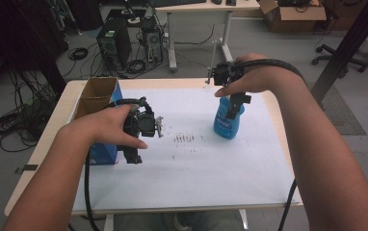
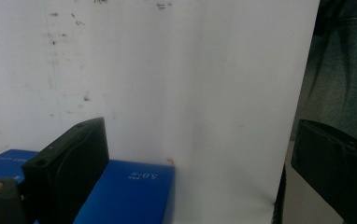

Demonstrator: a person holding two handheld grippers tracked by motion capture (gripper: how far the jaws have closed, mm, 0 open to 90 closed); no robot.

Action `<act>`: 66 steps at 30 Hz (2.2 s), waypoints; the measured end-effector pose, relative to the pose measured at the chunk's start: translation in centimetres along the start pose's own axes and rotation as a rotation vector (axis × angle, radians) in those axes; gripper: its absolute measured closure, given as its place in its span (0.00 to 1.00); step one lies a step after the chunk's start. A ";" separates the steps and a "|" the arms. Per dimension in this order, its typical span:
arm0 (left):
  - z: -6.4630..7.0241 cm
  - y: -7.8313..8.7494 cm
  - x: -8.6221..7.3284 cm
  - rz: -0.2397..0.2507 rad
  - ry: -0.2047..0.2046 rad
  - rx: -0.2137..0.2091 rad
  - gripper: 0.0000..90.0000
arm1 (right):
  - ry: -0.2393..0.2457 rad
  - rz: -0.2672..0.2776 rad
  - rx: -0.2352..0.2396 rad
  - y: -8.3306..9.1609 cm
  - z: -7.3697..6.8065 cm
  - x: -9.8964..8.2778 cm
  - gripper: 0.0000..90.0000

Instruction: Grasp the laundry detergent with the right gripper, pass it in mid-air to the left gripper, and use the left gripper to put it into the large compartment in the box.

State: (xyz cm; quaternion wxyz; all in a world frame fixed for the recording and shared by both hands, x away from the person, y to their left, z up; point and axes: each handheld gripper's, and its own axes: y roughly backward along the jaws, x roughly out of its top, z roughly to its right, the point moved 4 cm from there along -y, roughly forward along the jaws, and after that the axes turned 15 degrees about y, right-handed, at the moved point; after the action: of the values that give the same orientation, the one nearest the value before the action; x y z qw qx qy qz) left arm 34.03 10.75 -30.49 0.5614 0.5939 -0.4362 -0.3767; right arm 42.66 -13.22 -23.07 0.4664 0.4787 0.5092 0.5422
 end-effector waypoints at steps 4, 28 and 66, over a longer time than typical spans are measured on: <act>0.1 0.1 0.0 0.003 0.000 -0.003 0.05 | -0.003 0.013 -0.005 0.1 0.0 -0.2 0.06; 0.1 -0.1 0.3 0.019 0.001 -0.007 0.05 | -0.063 0.242 -0.129 0.0 -1.7 -4.5 0.05; -0.4 -0.3 0.4 0.004 0.005 -0.014 0.05 | -0.214 0.488 -0.272 -4.8 -3.2 -10.5 0.04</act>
State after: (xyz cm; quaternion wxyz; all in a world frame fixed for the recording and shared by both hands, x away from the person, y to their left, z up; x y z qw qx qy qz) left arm 34.55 10.53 -30.78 0.5673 0.5900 -0.4335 -0.3770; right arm 40.71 -23.77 -28.45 0.4332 0.5743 0.2498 0.6481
